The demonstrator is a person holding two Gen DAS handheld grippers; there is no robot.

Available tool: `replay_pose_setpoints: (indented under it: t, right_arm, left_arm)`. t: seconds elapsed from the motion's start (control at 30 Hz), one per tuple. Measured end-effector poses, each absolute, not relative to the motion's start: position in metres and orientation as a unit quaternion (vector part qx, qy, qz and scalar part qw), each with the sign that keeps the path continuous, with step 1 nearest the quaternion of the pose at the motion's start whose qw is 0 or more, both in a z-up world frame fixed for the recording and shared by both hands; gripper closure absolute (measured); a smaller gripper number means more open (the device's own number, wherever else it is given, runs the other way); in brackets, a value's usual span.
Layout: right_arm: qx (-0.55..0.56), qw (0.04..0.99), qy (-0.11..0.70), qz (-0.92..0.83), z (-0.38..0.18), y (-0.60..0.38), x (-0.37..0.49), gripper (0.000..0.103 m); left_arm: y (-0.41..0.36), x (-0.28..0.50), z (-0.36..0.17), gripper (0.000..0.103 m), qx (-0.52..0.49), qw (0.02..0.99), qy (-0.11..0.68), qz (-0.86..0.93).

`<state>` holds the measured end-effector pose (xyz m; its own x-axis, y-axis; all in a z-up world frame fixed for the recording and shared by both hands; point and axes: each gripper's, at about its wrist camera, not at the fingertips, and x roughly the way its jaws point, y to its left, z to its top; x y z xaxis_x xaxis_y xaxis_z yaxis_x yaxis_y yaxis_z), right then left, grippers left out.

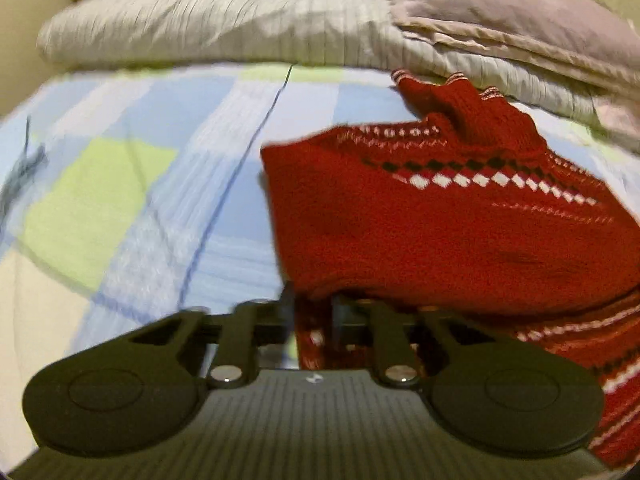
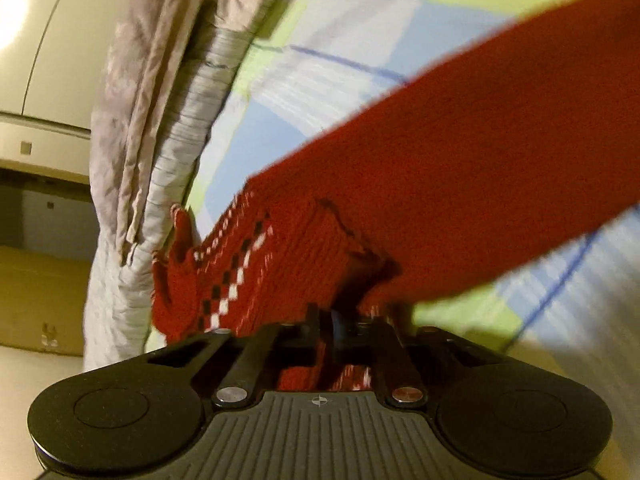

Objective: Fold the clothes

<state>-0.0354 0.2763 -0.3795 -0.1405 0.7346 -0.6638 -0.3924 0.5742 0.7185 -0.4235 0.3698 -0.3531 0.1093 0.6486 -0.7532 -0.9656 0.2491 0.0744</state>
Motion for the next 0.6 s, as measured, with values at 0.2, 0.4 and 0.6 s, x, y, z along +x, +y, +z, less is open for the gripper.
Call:
replay_pose_setpoints:
  t: [0.2, 0.4, 0.6]
  right_arm:
    - [0.052, 0.7, 0.535, 0.47, -0.358, 0.272, -0.047, 0.101]
    - [-0.029, 0.723, 0.505, 0.47, -0.362, 0.271, -0.056, 0.08]
    - [-0.047, 0.73, 0.451, 0.512, -0.34, 0.266, -0.062, 0.073]
  left_arm:
    - [0.345, -0.397, -0.373, 0.091, -0.07, 0.711, 0.473, 0.516]
    - [0.341, -0.404, -0.345, 0.085, -0.093, 0.73, 0.444, 0.511]
    - [0.341, -0.422, -0.305, 0.085, -0.224, 0.774, 0.305, 0.507]
